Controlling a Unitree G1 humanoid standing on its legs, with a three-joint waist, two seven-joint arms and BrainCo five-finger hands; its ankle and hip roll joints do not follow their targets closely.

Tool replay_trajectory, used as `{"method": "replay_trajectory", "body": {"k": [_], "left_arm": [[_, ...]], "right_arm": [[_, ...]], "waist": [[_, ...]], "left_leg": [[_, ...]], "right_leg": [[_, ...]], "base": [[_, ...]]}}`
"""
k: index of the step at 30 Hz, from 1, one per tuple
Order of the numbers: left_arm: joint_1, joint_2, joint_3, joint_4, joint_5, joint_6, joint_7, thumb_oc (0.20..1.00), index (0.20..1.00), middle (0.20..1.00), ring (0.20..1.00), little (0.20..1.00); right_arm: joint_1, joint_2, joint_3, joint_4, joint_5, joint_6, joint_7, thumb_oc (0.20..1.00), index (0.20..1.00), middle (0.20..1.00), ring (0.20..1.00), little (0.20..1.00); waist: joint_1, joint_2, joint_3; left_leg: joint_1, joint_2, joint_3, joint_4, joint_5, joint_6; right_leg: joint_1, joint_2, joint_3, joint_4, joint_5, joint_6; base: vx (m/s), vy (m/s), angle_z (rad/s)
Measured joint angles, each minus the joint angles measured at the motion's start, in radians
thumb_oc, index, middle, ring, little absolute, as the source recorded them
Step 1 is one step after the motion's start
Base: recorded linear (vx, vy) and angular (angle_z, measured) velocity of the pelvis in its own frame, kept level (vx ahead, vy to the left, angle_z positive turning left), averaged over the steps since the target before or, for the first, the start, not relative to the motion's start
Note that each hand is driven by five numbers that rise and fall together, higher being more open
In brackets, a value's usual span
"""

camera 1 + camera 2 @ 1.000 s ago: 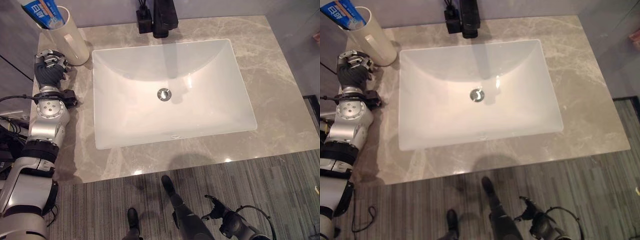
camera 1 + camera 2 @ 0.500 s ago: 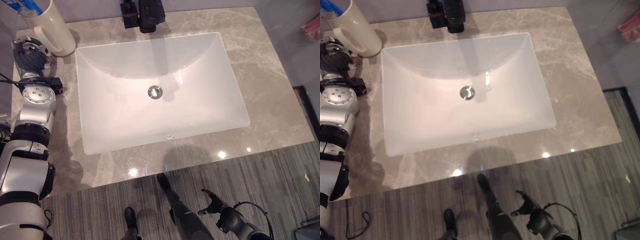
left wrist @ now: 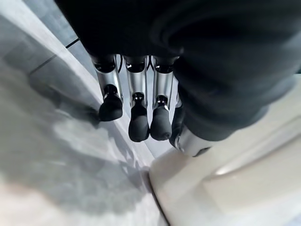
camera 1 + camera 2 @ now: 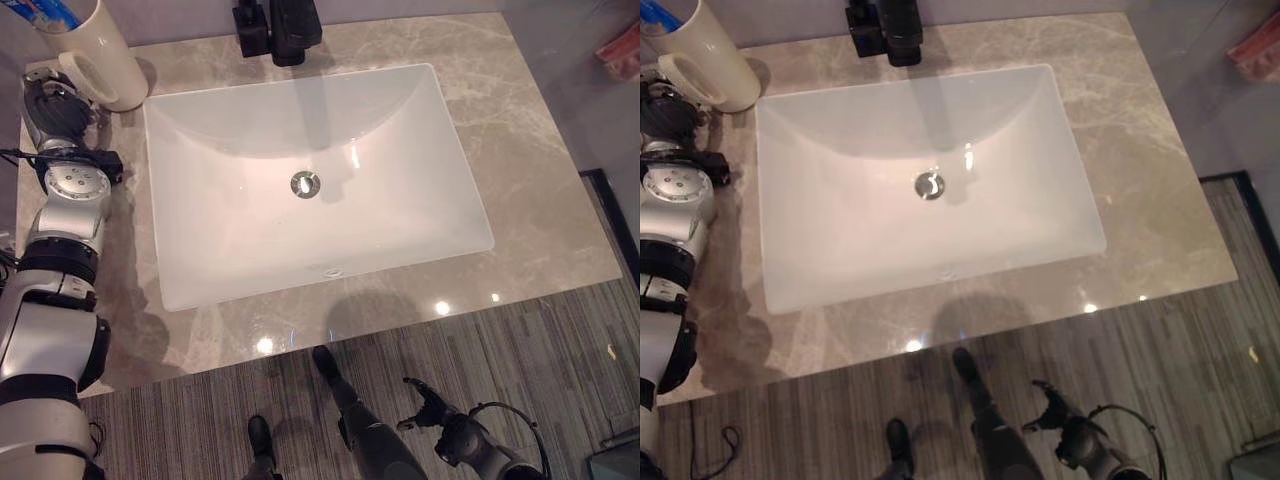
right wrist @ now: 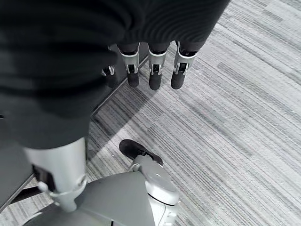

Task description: Put brush and paste in cup on sink, flatten towel.

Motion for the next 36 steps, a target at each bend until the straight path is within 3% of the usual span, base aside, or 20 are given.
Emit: {"method": "replay_trajectory", "body": {"k": [3, 5, 17, 24, 36], "left_arm": [[-0.002, 0.017, -0.027, -0.007, 0.032, -0.001, -0.009, 0.2, 0.2, 0.2, 0.2, 0.2], [-0.024, 0.06, -0.11, -0.015, 0.136, -0.007, -0.038, 0.2, 0.2, 0.2, 0.2, 0.2], [-0.038, 0.055, -0.133, -0.026, 0.187, -0.023, -0.037, 0.2, 0.2, 0.2, 0.2, 0.2], [-0.059, 0.002, -0.126, -0.052, 0.185, -0.028, -0.029, 0.2, 0.2, 0.2, 0.2, 0.2], [-0.08, -0.022, -0.123, -0.028, 0.176, -0.027, -0.027, 0.2, 0.2, 0.2, 0.2, 0.2]], "right_arm": [[0.004, -0.004, 0.0, -0.007, 0.001, -0.003, 0.001, 1.0, 1.0, 1.0, 1.0, 1.0], [0.011, -0.011, -0.002, -0.008, 0.001, -0.009, 0.001, 1.0, 1.0, 1.0, 1.0, 1.0], [0.018, -0.014, -0.007, -0.009, 0.0, -0.032, -0.001, 1.0, 1.0, 1.0, 1.0, 1.0], [0.024, -0.015, -0.008, -0.016, 0.001, -0.033, -0.002, 1.0, 1.0, 1.0, 1.0, 1.0], [0.038, -0.017, -0.007, -0.009, 0.003, -0.034, -0.002, 1.0, 1.0, 1.0, 1.0, 1.0]], "waist": [[0.0, 0.001, 0.001], [0.0, 0.005, 0.003], [0.0, 0.008, 0.005], [0.001, 0.008, 0.005], [-0.001, 0.008, 0.005]], "left_leg": [[-0.003, 0.0, 0.003, 0.0, -0.001, -0.001], [-0.006, -0.001, 0.007, 0.0, -0.001, -0.001], [-0.012, -0.001, 0.001, 0.0, -0.001, -0.001], [-0.02, -0.003, -0.012, 0.0, -0.001, -0.001], [-0.018, -0.004, -0.005, 0.0, -0.001, -0.001]], "right_leg": [[-0.004, 0.0, 0.002, 0.0, 0.0, 0.0], [-0.008, 0.0, 0.004, 0.0, 0.001, 0.0], [-0.01, -0.003, -0.002, 0.0, 0.001, 0.0], [-0.013, -0.009, -0.014, 0.0, 0.0, 0.001], [-0.014, -0.008, -0.009, 0.0, 0.0, 0.002]], "base": [[0.0, -0.005, -0.02], [0.0, -0.005, -0.03], [0.0, -0.001, 0.0], [0.0, -0.004, 0.04], [0.0, 0.0, 0.0]]}}
